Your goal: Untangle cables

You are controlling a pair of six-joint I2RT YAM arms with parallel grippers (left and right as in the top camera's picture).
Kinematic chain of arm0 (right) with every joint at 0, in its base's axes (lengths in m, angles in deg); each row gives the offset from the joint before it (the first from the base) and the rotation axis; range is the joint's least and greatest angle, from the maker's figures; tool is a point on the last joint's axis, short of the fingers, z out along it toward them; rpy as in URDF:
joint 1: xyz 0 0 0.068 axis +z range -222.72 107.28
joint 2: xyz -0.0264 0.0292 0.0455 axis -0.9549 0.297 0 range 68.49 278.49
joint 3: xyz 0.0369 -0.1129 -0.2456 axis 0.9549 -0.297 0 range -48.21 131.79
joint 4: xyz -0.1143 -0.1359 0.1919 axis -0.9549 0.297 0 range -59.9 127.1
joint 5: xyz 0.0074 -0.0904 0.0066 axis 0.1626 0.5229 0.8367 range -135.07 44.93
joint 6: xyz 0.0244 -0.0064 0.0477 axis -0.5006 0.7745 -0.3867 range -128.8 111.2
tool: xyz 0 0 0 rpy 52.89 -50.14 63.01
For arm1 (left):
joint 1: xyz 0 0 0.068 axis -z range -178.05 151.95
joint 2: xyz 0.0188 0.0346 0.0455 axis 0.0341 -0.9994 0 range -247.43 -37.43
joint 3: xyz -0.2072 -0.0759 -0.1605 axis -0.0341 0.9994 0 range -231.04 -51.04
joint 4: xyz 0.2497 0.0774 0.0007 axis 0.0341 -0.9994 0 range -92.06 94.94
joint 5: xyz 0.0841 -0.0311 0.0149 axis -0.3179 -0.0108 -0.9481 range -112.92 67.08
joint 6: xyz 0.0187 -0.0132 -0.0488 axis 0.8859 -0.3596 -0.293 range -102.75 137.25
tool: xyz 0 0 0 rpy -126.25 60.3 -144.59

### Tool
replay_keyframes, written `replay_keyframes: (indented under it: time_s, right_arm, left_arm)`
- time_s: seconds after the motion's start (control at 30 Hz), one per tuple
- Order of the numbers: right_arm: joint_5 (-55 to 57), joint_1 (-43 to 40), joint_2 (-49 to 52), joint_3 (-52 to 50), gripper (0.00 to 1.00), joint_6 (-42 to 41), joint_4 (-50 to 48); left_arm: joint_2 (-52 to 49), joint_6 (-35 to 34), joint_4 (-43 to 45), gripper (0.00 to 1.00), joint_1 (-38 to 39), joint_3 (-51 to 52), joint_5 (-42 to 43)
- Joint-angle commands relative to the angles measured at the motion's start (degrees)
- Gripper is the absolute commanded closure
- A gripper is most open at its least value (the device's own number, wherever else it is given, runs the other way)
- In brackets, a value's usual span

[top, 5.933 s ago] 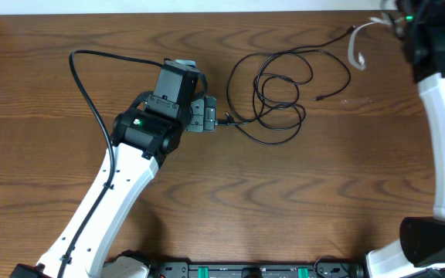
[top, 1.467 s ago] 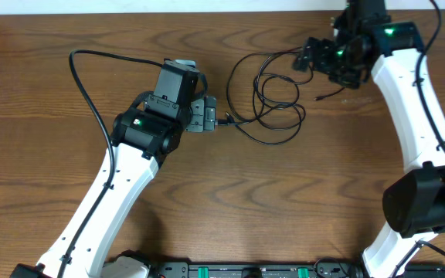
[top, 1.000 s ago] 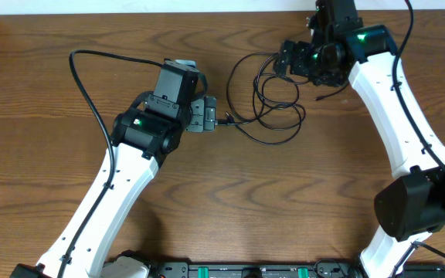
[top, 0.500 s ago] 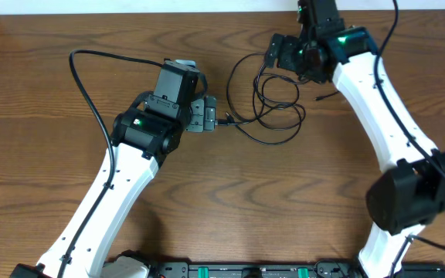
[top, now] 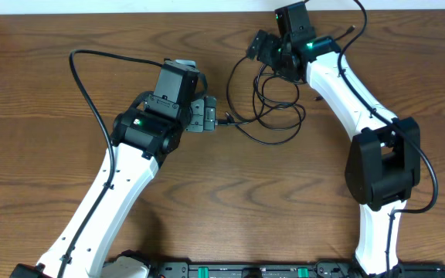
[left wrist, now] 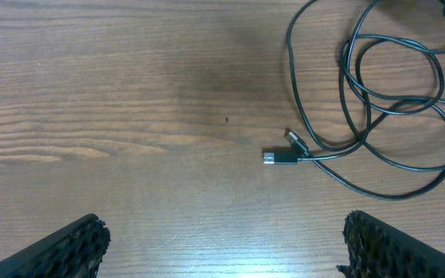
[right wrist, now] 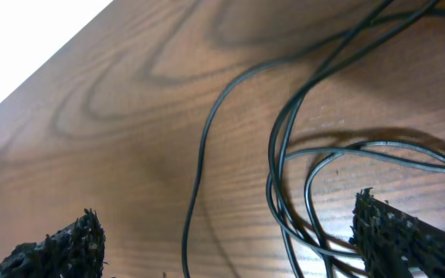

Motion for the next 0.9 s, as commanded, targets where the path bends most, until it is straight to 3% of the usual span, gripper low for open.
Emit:
replay_keyframes:
  time_s: [0.0,0.4,0.6,0.7,0.83,0.87]
  right_arm:
    - [5.7,0.3,1.4,0.1,0.01,-5.4,-0.5]
    - [6.8,0.7,6.0,0.1,0.05,-11.7,-3.5]
    - [6.8,1.1,10.1,0.1,0.11,-15.9,-9.6]
    - [6.8,1.1,11.2,0.1,0.16,-16.1,-11.6]
    - [7.1,1.3,11.9,0.1,0.33,-16.3,-12.7]
    - [7.4,1.3,11.9,0.1,0.42,-16.3,-12.8]
  left_arm:
    - [-0.4,-0.2,-0.1,0.02,-0.2,-0.1,0.3]
    - [-0.4,-0.2,-0.2,0.02,-0.2,-0.1,0.3]
    - [-0.4,-0.2,-0.2,0.02,-0.2,-0.1,0.3]
    - [-0.4,-0.2,-0.2,0.02,-0.2,-0.1,0.3]
    - [-0.4,-0.2,-0.1,0.02,-0.2,-0.1,0.3]
    - [-0.4,-0.2,-0.2,0.02,-0.2,-0.1,0.3]
